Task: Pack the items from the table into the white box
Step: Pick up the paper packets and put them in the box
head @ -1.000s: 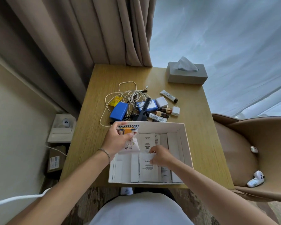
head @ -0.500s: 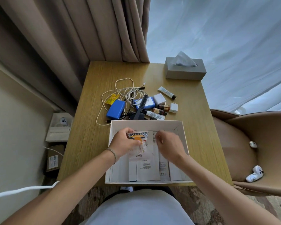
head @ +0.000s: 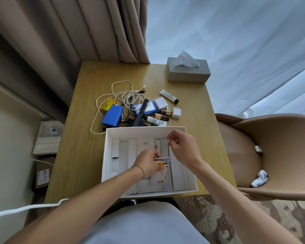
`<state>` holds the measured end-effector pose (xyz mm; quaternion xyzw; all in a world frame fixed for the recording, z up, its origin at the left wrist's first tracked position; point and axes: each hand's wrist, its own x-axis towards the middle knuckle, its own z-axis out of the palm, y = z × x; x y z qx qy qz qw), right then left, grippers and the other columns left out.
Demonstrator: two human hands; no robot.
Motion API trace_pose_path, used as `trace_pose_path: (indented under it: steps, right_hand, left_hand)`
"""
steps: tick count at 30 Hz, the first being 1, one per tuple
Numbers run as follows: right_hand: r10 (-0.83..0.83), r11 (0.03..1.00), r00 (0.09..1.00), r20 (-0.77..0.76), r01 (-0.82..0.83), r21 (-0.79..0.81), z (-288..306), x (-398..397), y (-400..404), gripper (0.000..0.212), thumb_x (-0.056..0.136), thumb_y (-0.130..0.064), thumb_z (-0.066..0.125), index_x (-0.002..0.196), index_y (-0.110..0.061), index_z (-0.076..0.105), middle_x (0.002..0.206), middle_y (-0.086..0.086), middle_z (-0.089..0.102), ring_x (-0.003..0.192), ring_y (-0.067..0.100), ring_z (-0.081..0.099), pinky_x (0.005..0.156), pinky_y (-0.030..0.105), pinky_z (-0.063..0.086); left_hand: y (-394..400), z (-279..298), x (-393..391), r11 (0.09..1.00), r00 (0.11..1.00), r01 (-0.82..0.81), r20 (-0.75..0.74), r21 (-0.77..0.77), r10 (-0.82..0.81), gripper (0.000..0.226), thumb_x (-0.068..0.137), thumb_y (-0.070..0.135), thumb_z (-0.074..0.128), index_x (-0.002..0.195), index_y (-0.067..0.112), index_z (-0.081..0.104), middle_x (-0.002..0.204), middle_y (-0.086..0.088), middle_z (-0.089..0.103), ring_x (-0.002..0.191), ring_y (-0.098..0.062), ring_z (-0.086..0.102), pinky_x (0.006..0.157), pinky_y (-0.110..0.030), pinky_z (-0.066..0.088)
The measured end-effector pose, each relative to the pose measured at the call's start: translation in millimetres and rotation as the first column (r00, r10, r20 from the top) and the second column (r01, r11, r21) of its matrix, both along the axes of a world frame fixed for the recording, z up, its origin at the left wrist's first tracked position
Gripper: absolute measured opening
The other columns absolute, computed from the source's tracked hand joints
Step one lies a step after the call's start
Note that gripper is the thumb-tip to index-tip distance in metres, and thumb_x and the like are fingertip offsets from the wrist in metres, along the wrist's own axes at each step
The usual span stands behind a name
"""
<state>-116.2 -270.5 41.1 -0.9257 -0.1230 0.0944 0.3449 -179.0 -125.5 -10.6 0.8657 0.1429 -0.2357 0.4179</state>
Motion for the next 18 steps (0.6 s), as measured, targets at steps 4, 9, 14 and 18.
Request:
trace_pose_path:
  steps: [4, 9, 14, 18]
  right_hand:
    - [-0.02, 0.999, 1.0, 0.01, 0.02, 0.04, 2.0, -2.7, -4.3, 0.019, 0.087, -0.007, 0.058, 0.09, -0.02, 0.072, 0.074, -0.009, 0.07, 0.07, 0.014, 0.068, 0.068, 0.041, 0.057]
    - [-0.049, 0.996, 0.998, 0.05, 0.045, 0.079, 3.7, -4.7, -10.3, 0.019, 0.087, -0.005, 0.057, 0.089, -0.018, 0.071, 0.069, -0.002, 0.069, 0.066, 0.019, 0.066, 0.065, 0.045, 0.055]
    - [-0.056, 0.995, 0.997, 0.053, 0.052, 0.081, 1.2, -2.0, -11.3, 0.019, 0.089, -0.005, 0.058, 0.088, -0.02, 0.07, 0.068, -0.005, 0.069, 0.062, 0.016, 0.065, 0.061, 0.043, 0.055]
    - [-0.042, 0.997, 0.998, 0.044, 0.039, 0.066, 2.9, 8.4, -7.0, 0.018, 0.09, -0.009, 0.058, 0.089, -0.022, 0.07, 0.069, -0.007, 0.068, 0.06, 0.014, 0.062, 0.059, 0.042, 0.054]
  left_hand:
    - [-10.5, -12.8, -4.1, 0.991, 0.993, 0.12, -0.014, 0.061, -0.12, 0.022, 0.076, 0.02, 0.08, 0.094, 0.021, 0.067, 0.098, -0.001, 0.072, 0.087, -0.018, 0.066, 0.075, -0.034, 0.057]
    - [-21.2, -24.3, -8.6, 0.959, 0.975, 0.186, 0.082, 0.215, -0.207, 0.015, 0.082, 0.028, 0.073, 0.095, 0.021, 0.067, 0.097, 0.002, 0.059, 0.091, -0.019, 0.057, 0.07, -0.029, 0.044]
    - [-20.0, -28.6, -9.0, 0.885, 0.938, 0.239, 0.141, 0.4, -0.317, 0.027, 0.084, 0.04, 0.066, 0.106, 0.024, 0.065, 0.106, 0.001, 0.056, 0.104, -0.022, 0.051, 0.075, -0.033, 0.045]
    - [-11.9, -9.0, -11.2, 0.916, 0.907, 0.161, 0.311, 0.368, -0.284, 0.029, 0.089, 0.039, 0.061, 0.115, 0.027, 0.062, 0.112, 0.006, 0.061, 0.107, -0.017, 0.053, 0.089, -0.031, 0.046]
